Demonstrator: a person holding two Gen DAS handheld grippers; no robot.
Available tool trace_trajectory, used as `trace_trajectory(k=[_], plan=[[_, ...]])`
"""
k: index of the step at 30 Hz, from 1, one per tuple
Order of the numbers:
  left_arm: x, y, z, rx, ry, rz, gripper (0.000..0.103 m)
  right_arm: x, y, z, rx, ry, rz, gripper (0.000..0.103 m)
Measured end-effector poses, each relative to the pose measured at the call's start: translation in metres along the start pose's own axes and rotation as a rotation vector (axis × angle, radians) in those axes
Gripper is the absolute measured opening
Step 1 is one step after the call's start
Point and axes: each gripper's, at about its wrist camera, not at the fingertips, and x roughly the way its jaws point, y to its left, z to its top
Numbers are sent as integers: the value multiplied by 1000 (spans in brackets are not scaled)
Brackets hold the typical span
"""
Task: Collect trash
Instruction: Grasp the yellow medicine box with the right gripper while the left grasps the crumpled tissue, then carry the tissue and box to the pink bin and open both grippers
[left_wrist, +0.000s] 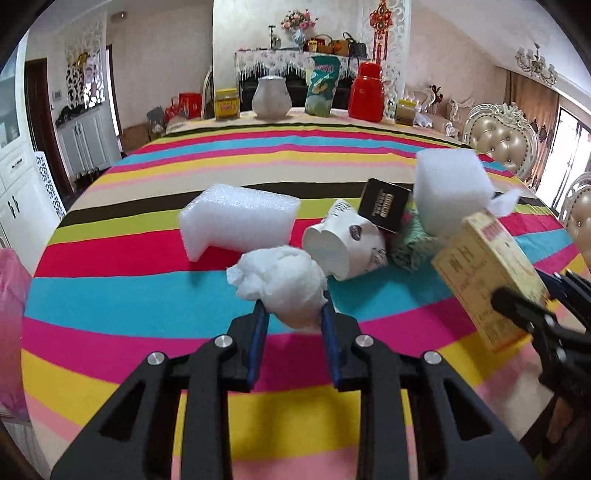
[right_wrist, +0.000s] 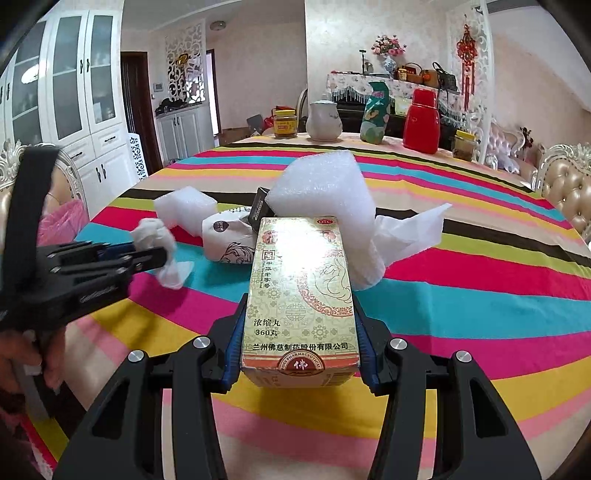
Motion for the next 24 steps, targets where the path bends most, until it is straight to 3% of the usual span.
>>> trace_trajectory(k=[7, 17, 24], plan=[[-24, -11, -21, 36, -23, -19, 27, 0, -1, 1, -2, -3, -4, 50], [-43, -9, -26, 58, -49, -36, 27, -1, 13, 2, -58, -5, -26, 50], [-57, 10, -29, 51, -69, -28, 28, -8, 39, 1, -95, -2, 23, 50]])
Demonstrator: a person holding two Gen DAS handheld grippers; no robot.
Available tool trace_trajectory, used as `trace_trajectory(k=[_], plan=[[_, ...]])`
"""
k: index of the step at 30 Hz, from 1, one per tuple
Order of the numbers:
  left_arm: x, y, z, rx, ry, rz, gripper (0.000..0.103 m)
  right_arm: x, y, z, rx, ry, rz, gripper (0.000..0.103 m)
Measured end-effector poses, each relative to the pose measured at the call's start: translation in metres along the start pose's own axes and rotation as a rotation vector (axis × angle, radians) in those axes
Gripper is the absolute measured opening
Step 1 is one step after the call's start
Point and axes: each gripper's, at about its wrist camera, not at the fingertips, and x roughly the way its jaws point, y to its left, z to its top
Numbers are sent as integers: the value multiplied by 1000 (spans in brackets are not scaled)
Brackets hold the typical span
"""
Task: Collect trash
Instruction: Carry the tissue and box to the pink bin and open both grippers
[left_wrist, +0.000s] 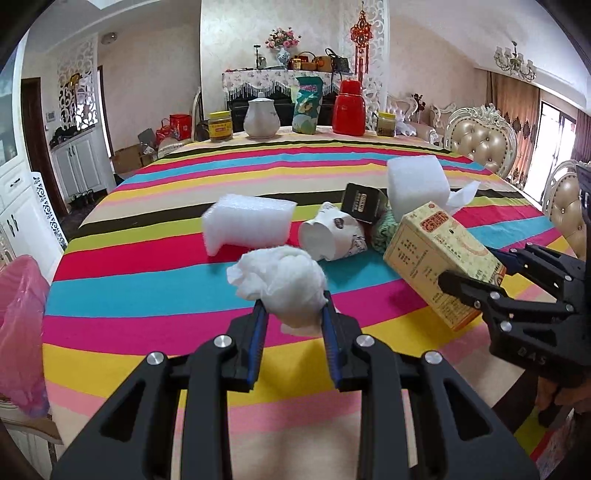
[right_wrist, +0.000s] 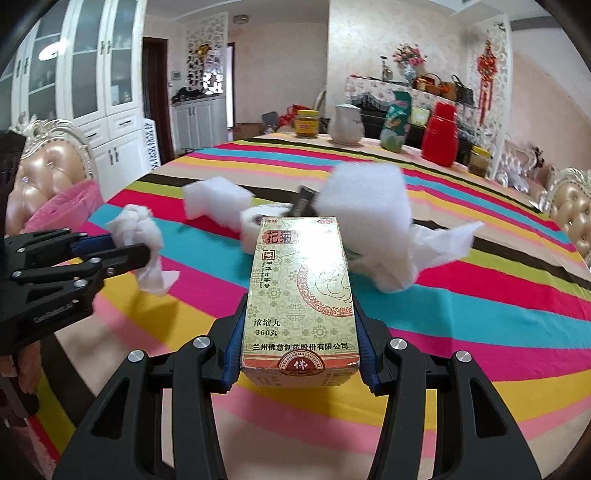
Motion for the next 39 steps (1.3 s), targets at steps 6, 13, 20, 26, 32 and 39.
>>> trace_trajectory(k=[6, 13, 20, 26, 32, 39], plan=[[-10, 15, -6, -10, 1, 2, 28, -7, 27, 5, -25, -23, 44, 50], [-21, 34, -11, -16, -5, 14, 28, -1, 49, 10, -31, -22, 70, 50], [-32, 62, -15, -47, -26, 52, 28, 3, 78, 24, -54, -43, 100, 50], [-48, 99, -22, -85, -48, 105, 28, 11, 109, 37, -77, -59, 139, 50], [-65, 140, -28, -121, -76, 169, 28, 21, 148, 52, -103, -73, 197, 50], [-91, 196, -35, -185, -111, 248, 28, 37, 195, 70, -138, -78, 267, 50]])
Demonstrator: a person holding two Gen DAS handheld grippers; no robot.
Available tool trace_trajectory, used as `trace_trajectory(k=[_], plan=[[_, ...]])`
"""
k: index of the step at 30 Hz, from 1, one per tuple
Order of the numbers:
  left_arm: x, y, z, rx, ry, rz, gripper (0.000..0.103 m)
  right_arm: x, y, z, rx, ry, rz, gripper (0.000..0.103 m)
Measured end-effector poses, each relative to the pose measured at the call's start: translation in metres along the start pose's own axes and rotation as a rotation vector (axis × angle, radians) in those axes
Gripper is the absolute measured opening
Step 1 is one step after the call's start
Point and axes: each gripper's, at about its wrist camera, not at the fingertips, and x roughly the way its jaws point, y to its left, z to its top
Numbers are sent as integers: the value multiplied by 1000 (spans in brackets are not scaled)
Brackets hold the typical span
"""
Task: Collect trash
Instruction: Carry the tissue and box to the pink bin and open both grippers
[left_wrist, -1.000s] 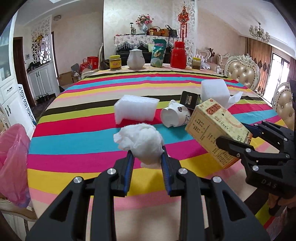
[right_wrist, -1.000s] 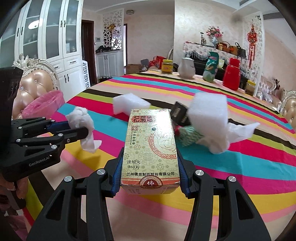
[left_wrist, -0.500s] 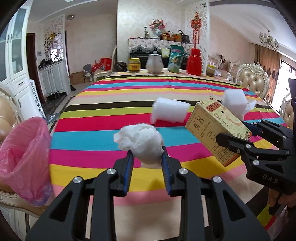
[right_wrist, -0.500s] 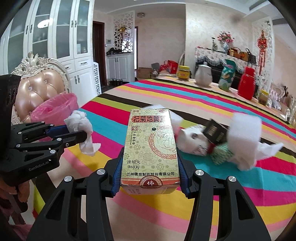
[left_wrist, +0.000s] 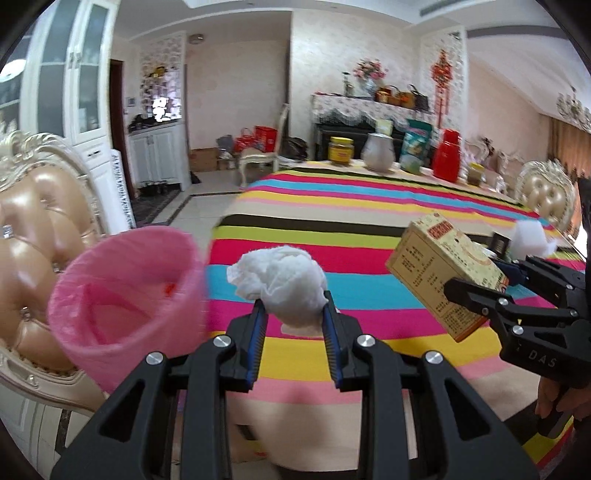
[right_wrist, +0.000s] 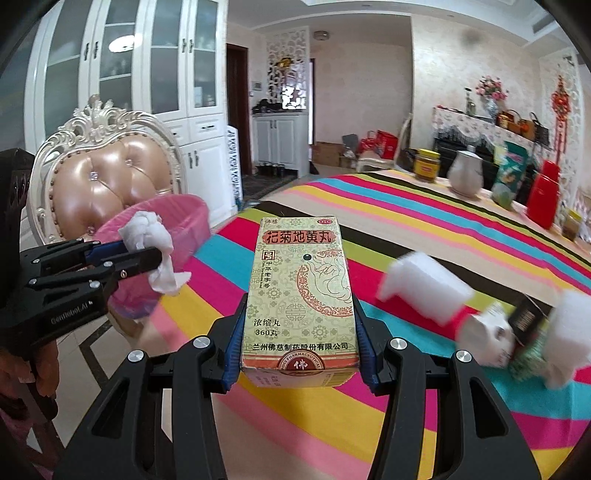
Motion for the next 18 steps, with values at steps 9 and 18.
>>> trace_trajectory(k=[9, 18], plan=[[-15, 84, 13, -74, -54, 126, 30, 41, 51, 33, -32, -13, 111, 50], [0, 158, 24, -120, -44, 250, 30, 97, 103, 75, -48, 4, 254, 50]])
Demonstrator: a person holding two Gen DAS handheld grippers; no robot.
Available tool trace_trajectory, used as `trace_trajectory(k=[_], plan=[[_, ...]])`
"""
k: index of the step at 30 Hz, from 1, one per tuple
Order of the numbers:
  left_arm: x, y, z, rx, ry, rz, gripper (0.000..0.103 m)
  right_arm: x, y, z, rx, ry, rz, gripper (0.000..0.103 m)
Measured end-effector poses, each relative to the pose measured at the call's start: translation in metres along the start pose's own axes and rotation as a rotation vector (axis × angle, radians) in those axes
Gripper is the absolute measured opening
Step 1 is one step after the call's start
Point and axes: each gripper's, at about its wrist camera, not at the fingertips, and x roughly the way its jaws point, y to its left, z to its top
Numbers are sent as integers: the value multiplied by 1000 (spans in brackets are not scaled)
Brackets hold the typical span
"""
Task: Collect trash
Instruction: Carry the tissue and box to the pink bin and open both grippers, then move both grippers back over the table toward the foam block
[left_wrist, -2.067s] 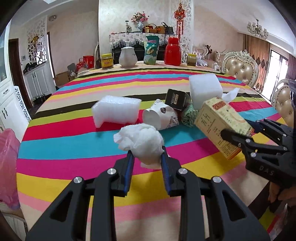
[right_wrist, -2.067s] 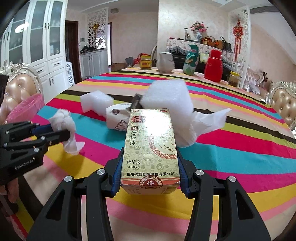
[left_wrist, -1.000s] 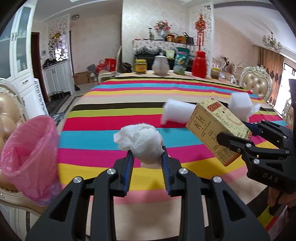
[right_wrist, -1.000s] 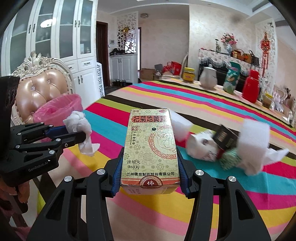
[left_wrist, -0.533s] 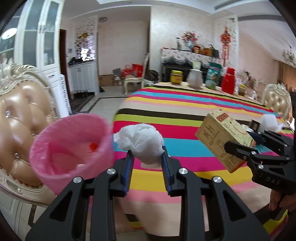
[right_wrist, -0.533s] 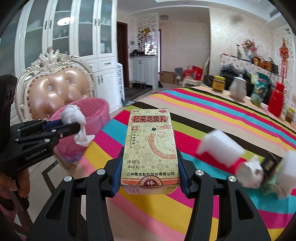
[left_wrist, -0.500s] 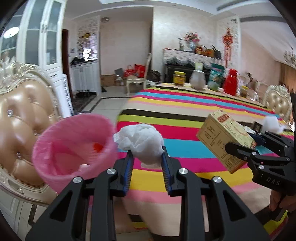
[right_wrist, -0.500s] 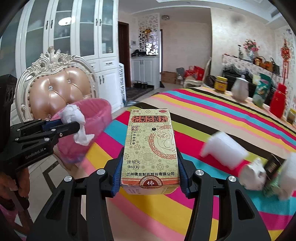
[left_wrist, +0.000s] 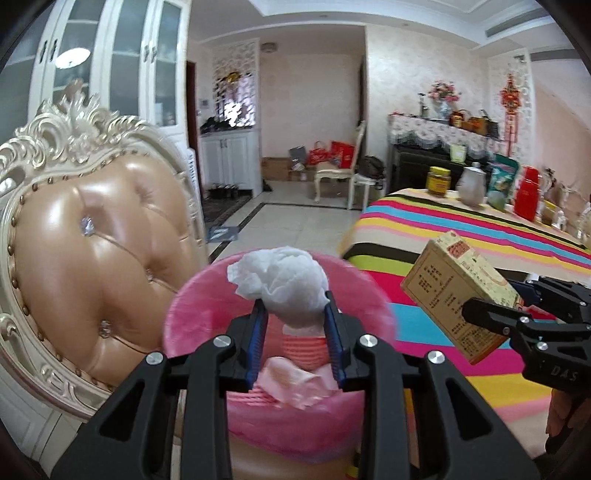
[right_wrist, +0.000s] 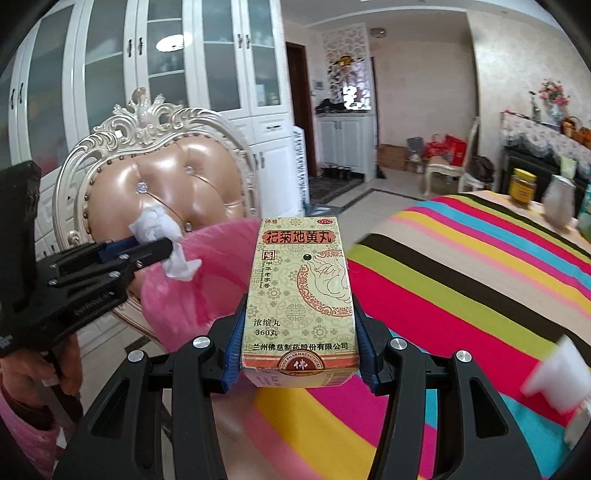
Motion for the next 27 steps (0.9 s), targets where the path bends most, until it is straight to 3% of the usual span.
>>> trace_trajectory(k=[8, 10, 11, 12, 14, 18, 21, 27], plan=[[33, 36, -2, -42, 41, 45, 30, 47, 18, 26, -10, 18, 54, 50], [39, 42, -4, -50, 49, 52, 35, 57, 21, 30, -8, 19, 58, 51], [40, 44, -5, -52, 51, 61, 46, 61, 22, 31, -7, 18, 64, 51], [42, 47, -7, -57, 55, 82, 65, 66, 24, 33, -10, 14, 73, 55], [39, 53, -9, -80, 38, 140, 81, 70, 25, 34, -15, 7, 70, 70], [28, 59, -15, -112, 27, 186, 97, 63, 20, 31, -5, 4, 45, 78], [16, 57, -22, -140, 17, 196, 98, 43, 8, 24, 18, -5, 23, 78], [-4, 18, -28, -140, 13, 88, 98, -21, -29, -6, 58, -33, -71, 82]])
